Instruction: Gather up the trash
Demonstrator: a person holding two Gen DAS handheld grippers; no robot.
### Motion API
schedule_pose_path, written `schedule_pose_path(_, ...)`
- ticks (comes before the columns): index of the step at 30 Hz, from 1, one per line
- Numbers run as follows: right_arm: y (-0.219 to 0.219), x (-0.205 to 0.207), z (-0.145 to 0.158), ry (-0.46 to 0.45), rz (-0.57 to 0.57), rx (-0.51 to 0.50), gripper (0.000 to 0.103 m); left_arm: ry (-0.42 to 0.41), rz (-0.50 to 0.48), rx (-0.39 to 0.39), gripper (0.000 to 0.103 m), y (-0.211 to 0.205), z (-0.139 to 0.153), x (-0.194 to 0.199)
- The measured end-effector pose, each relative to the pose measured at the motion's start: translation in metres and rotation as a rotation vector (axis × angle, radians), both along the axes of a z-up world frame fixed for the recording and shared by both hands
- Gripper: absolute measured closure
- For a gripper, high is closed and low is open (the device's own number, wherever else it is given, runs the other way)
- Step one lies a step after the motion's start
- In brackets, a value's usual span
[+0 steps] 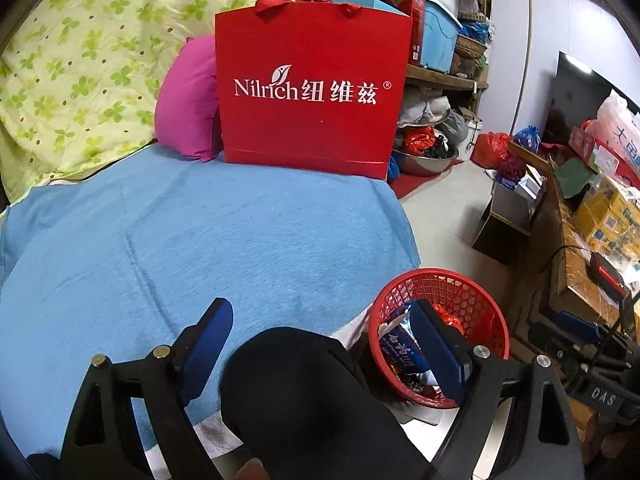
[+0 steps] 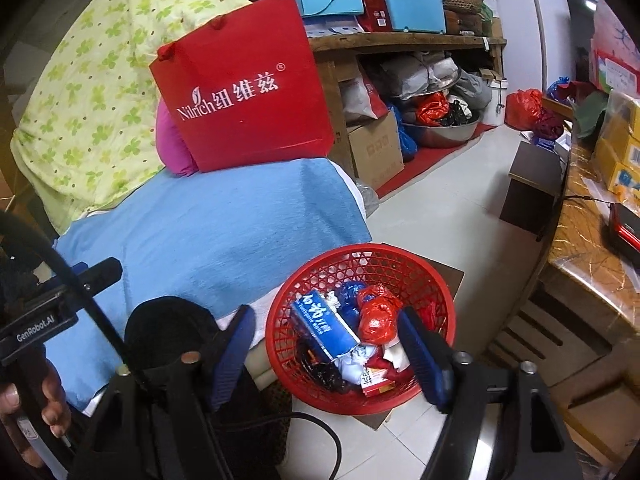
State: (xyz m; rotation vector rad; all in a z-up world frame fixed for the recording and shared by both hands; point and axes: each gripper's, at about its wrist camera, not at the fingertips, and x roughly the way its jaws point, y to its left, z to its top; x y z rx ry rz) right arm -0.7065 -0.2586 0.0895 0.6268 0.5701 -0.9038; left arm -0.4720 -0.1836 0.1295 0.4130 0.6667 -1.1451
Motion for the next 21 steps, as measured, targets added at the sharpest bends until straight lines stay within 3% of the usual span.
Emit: schedule_pose_path(21,0.0092,-0.0002,-0.0073,0.033,0.001,0.008,0.025,-0.028,0.007,-0.009,0.007,0.0021,0.0043,-0.0058)
